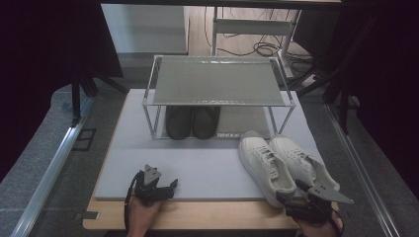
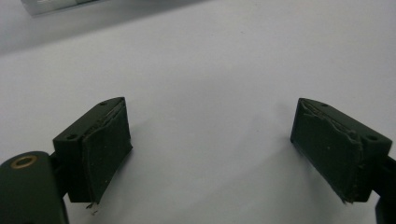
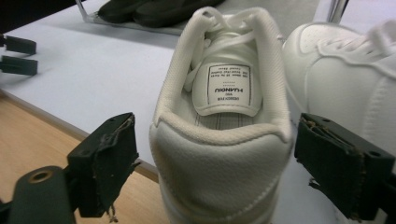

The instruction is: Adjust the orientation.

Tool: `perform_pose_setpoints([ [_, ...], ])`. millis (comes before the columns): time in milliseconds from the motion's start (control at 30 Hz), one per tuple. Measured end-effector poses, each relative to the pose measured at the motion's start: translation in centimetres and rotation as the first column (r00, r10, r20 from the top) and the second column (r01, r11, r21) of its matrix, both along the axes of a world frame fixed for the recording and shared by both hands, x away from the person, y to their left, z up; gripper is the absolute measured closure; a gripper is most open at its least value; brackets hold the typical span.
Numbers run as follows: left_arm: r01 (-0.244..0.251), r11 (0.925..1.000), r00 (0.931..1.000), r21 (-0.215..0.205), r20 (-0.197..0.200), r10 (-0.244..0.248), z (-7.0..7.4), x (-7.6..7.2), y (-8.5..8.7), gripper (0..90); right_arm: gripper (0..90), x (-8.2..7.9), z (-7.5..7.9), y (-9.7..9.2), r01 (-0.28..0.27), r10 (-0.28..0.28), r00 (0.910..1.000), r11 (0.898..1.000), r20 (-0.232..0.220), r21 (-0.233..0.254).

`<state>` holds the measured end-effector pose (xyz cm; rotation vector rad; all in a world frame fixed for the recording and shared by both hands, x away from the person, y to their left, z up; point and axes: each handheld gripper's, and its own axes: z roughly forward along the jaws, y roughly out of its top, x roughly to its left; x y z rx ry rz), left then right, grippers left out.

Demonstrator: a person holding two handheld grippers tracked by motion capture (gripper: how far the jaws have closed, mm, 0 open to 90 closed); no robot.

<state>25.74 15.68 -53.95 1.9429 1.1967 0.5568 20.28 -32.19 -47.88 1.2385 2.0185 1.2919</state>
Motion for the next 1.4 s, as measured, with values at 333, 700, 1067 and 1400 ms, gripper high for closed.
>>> perform_pose_setpoints([
  [333,0.0,1.0,1.0,0.001,0.0,0.0,0.0,0.0,0.0,11.6,9.3,1.4,-1.8,1.4,0.05,-0.049,0.9987,0.999,0.013,-0.02],
  [700,0.0,1.0,1.0,0.0,0.0,0.0,0.0,0.0,0.0,11.6,8.1,2.6,-3.0,2.7,0.089,-0.088,0.9939,0.996,0.066,-0.019],
  [1067,0.0,1.0,1.0,0.0,0.0,0.0,0.0,0.0,0.0,11.6,19.8,2.8,-3.2,2.9,0.087,-0.085,0.9936,0.996,0.074,-0.021],
  [1400,0.0,1.0,1.0,0.0,0.0,0.0,0.0,0.0,0.0,11.6,28.5,2.5,-2.7,2.8,0.08,-0.079,0.9947,0.996,0.067,-0.025],
])
